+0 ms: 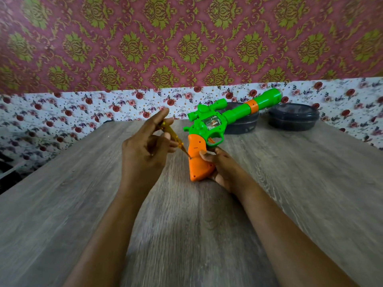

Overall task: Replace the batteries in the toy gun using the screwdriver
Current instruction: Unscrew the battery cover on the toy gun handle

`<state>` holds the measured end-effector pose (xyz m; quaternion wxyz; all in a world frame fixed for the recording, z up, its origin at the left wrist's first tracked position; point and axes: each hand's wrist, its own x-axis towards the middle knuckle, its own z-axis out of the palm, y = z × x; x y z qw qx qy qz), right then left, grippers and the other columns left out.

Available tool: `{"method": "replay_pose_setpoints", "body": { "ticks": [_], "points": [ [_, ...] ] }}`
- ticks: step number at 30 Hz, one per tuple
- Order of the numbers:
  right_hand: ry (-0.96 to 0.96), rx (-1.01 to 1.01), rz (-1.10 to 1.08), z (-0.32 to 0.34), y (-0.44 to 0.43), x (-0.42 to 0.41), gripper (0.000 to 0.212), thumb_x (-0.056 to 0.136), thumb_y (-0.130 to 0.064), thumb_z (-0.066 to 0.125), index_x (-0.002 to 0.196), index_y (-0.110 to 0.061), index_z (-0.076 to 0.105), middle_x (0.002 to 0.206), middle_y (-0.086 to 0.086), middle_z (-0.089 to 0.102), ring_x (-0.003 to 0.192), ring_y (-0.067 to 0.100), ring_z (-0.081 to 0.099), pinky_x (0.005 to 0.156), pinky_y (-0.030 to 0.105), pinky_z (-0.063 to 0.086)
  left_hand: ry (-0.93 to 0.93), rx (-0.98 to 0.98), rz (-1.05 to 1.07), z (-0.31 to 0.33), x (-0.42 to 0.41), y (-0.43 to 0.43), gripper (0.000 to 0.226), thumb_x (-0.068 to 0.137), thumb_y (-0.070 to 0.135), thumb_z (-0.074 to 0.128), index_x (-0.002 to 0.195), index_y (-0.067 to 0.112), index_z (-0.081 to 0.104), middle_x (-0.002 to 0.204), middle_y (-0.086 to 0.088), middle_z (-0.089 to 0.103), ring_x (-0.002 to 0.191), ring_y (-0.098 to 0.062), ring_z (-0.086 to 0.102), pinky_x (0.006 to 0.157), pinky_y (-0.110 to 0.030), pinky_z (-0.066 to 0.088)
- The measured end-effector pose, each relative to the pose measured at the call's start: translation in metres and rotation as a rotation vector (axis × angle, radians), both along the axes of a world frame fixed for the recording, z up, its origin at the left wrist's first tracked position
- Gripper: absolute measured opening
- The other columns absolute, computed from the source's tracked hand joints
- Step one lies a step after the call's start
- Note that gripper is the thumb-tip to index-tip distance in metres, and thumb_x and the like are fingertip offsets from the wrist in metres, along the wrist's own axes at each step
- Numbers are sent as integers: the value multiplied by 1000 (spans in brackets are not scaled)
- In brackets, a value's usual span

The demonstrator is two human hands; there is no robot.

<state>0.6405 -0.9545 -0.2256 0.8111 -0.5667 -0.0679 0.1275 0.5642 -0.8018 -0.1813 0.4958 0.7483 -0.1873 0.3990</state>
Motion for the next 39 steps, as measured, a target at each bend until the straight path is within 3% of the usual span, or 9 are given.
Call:
{"method": "replay_pose_setpoints", "body": {
  "ticks": [3, 7, 14, 19, 22, 25, 28, 34, 39],
  "points": [
    [9, -10, -4, 0, 0, 0, 42, 93, -7, 48, 135, -8, 39, 123, 13, 55, 88, 16, 58, 73, 40, 49, 3, -32, 3, 1, -2, 1, 27, 86, 13, 64, 110, 25, 61, 95, 15, 67, 64, -7, 67, 61, -24, 56],
    [-2, -20, 0, 1, 0, -1, 44, 93, -8, 48, 136, -7, 38, 135, 16, 50, 91, 17, 57, 74, 39, 49, 4, -44, 74, 3, -7, -2, 23, 75, 27, 72, 81, 30, 50, 78, 10, 66, 58, -12, 62, 54, -27, 52],
    [9, -34, -7, 1, -1, -2, 43, 93, -9, 49, 136, -11, 39, 135, 13, 50, 102, 22, 54, 81, 44, 47, 10, -20, -12, 0, -3, -5, 34, 84, 18, 60, 105, 42, 51, 93, 15, 67, 65, -8, 68, 60, -20, 55],
    [-1, -20, 4, 2, -2, -3, 41, 93, -7, 48, 133, -11, 41, 120, 7, 56, 87, 13, 58, 73, 37, 49, 80, -75, -127, 3, -3, 0, 40, 91, 2, 47, 126, 20, 52, 115, 3, 64, 74, -11, 70, 67, -21, 56],
    [-5, -18, 2, 1, -1, -2, 40, 93, -7, 48, 133, -8, 41, 104, 2, 60, 86, 13, 58, 74, 37, 49, 91, -109, -117, 5, -3, 2, 36, 90, -1, 55, 119, 20, 57, 106, 7, 68, 65, -8, 68, 61, -18, 54],
    [-15, -27, 17, 2, -2, -4, 41, 93, -7, 47, 134, -8, 40, 115, 6, 56, 87, 13, 57, 79, 40, 48, 79, -93, -27, 6, -6, 1, 15, 77, 26, 69, 88, 30, 60, 82, 12, 68, 56, -9, 63, 53, -20, 50],
    [-24, -33, 23, 1, -2, -4, 42, 93, -9, 48, 134, -9, 40, 128, 13, 53, 90, 14, 57, 79, 40, 48, 80, -88, 44, 5, -8, -3, 25, 67, 42, 68, 78, 28, 50, 78, 4, 67, 61, -19, 64, 55, -31, 53],
    [4, -14, 9, 1, -1, -2, 44, 93, -9, 48, 136, -9, 39, 106, 3, 59, 88, 14, 58, 74, 37, 49, 44, -68, 3, 2, -5, -5, 37, 85, 8, 66, 99, 38, 49, 90, 4, 67, 63, -10, 67, 57, -19, 52],
    [8, -11, 5, 2, -1, -4, 42, 94, -7, 47, 134, -10, 40, 123, 11, 54, 85, 13, 58, 70, 34, 49, 76, -73, -108, 3, -4, -1, 37, 88, 8, 46, 118, 27, 55, 112, 6, 65, 72, -11, 69, 65, -18, 54]
  ]
}}
